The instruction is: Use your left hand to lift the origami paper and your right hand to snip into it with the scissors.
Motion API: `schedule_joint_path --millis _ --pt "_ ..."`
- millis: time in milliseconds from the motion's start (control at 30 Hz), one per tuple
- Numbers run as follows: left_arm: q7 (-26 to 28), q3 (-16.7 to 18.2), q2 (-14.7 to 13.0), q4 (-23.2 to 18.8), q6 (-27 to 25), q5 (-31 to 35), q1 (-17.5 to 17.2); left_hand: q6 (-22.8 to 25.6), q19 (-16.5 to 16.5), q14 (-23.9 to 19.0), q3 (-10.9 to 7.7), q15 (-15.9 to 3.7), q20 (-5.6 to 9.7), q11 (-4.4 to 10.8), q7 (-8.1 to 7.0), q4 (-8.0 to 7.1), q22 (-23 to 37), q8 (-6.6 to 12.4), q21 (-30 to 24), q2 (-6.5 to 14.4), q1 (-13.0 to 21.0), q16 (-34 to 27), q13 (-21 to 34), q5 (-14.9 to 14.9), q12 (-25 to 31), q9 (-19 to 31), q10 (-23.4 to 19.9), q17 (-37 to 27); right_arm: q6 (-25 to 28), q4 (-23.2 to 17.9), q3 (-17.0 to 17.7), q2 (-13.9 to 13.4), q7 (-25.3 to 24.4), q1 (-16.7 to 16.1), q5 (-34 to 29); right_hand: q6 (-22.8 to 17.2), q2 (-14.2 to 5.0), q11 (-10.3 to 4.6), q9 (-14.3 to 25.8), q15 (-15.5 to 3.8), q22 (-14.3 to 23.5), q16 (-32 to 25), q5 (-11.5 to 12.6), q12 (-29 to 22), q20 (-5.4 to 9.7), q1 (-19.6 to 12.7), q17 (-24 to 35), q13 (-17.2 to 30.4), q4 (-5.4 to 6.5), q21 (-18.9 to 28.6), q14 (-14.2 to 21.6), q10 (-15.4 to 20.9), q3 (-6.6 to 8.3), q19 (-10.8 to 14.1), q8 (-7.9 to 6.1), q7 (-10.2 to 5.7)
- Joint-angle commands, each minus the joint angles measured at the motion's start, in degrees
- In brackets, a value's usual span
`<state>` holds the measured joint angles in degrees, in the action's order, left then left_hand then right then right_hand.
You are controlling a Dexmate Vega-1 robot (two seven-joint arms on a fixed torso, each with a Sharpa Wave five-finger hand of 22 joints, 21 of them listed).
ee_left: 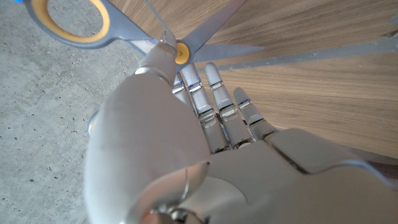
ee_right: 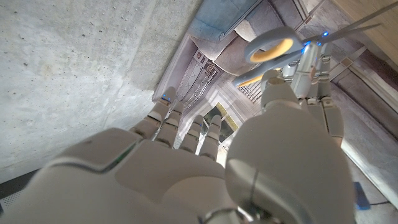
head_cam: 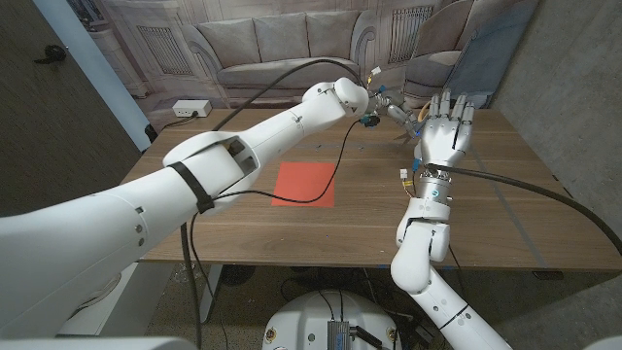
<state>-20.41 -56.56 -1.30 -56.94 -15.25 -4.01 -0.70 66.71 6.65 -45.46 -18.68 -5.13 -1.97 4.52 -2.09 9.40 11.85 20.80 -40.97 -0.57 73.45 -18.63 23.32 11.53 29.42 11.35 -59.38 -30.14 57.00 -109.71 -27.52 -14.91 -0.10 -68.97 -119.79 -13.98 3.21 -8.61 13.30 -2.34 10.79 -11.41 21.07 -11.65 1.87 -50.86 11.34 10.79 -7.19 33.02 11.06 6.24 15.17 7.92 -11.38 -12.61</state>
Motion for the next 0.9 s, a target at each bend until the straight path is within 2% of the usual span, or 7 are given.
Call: schedule_joint_path --millis 33,233,467,567,633,700,900 --pt "-1.50 0.72 -1.83 -4.94 -3.66 -2.59 0.25 2.97 -0.11 -0.50 -1.00 -8.42 -0.43 3.63 3.26 -0.53 0.11 0.30 -0.30 2.12 2.21 0.09 0.26 0.54 0.29 0.23 -7.51 -0.23 -4.71 -0.98 3.55 2.23 2.60 -2.81 -6.53 0.40 0.27 -0.23 0.06 -6.19 0.22 0.25 0.33 0.06 0.02 -0.04 0.27 0.19 -0.02 -0.16 -0.24 -0.59 -0.03 -0.11 0.21 -0.04" --pt "-3.46 0.44 -2.93 -6.61 -5.54 -3.98 0.19 2.93 -0.14 -0.53 -1.04 -8.51 -0.51 3.55 3.40 -0.47 0.10 0.23 -0.38 2.05 2.33 0.12 0.33 0.59 0.25 0.30 -7.58 -0.35 -4.30 -0.56 3.65 2.41 -0.18 -2.69 -5.66 0.78 0.23 -0.40 0.06 -6.45 0.22 0.13 0.56 -0.11 0.24 -0.18 0.28 0.19 -0.04 -0.15 -0.01 -0.27 -0.09 0.02 0.17 -0.07" --pt "-2.74 -0.74 -4.46 -9.49 -5.85 -2.87 -0.18 2.96 -0.23 -0.53 -1.13 -8.48 -0.67 3.49 3.54 -0.50 0.09 0.16 -0.49 2.09 2.40 0.18 0.41 0.66 0.14 0.39 -7.62 -0.51 -3.55 -0.25 3.41 2.45 -3.18 -2.41 -4.34 0.63 0.10 -0.60 0.09 -6.84 0.22 -0.07 0.82 -0.42 0.38 -0.31 0.29 0.19 -0.03 -0.10 0.51 0.45 -0.13 0.27 -0.11 -0.07" --pt "-2.36 -2.10 -5.00 -10.07 -4.48 -1.13 0.17 2.96 -0.27 -0.56 -1.11 -8.46 -0.68 3.52 3.56 -0.53 0.09 0.12 -0.53 2.08 2.38 0.15 0.45 0.66 0.08 0.41 -7.56 -0.62 -4.18 -0.67 3.73 2.68 -1.97 -2.77 -5.39 -0.28 -0.24 -1.02 0.17 -7.05 0.24 -0.23 1.12 -0.78 0.47 -0.33 0.30 0.18 0.11 0.01 1.01 1.38 -0.16 0.69 -0.69 -0.04" --pt "-1.70 -1.81 -5.22 -10.76 -4.53 -1.14 -0.45 2.95 -0.28 -0.45 -1.16 -8.42 -0.63 3.59 3.57 -0.53 0.09 0.07 -0.56 2.10 2.40 0.25 0.45 0.68 0.05 0.39 -7.61 -0.62 -4.82 -1.69 3.75 2.44 -1.55 -3.32 -5.10 -0.53 -0.39 -1.09 0.19 -7.05 0.24 -0.22 1.19 -0.82 0.51 -0.33 0.31 0.17 0.17 0.04 1.01 1.51 -0.15 0.76 -0.82 -0.04" --pt "-3.47 -1.07 -4.52 -9.27 -4.74 -2.85 -0.29 2.95 -0.33 -0.47 -1.14 -8.48 -0.64 3.56 3.52 -0.52 0.09 0.00 -0.59 2.04 2.43 0.21 0.48 0.68 0.01 0.34 -7.58 -0.71 -3.87 -0.72 4.02 3.36 -1.67 -3.27 -6.87 -0.85 -0.55 -1.06 0.22 -7.04 0.25 -0.23 1.26 -0.85 0.54 -0.26 0.33 0.17 0.27 0.03 1.03 1.62 -0.15 0.76 -0.99 -0.03" --pt "-2.50 -0.59 -5.94 -12.62 -5.49 -2.59 -0.69 3.03 -0.37 -0.40 -1.18 -8.50 -0.64 3.45 3.42 -0.53 0.08 -0.07 -0.69 2.07 2.49 0.25 0.48 0.71 -0.10 0.36 -7.69 -0.88 -6.68 -2.58 5.21 3.47 2.35 -4.53 -9.99 -1.26 -0.65 -1.06 0.24 -7.07 0.25 -0.20 1.40 -0.84 0.59 -0.30 0.32 0.17 0.28 0.05 1.05 1.63 -0.18 0.86 -1.21 -0.05"
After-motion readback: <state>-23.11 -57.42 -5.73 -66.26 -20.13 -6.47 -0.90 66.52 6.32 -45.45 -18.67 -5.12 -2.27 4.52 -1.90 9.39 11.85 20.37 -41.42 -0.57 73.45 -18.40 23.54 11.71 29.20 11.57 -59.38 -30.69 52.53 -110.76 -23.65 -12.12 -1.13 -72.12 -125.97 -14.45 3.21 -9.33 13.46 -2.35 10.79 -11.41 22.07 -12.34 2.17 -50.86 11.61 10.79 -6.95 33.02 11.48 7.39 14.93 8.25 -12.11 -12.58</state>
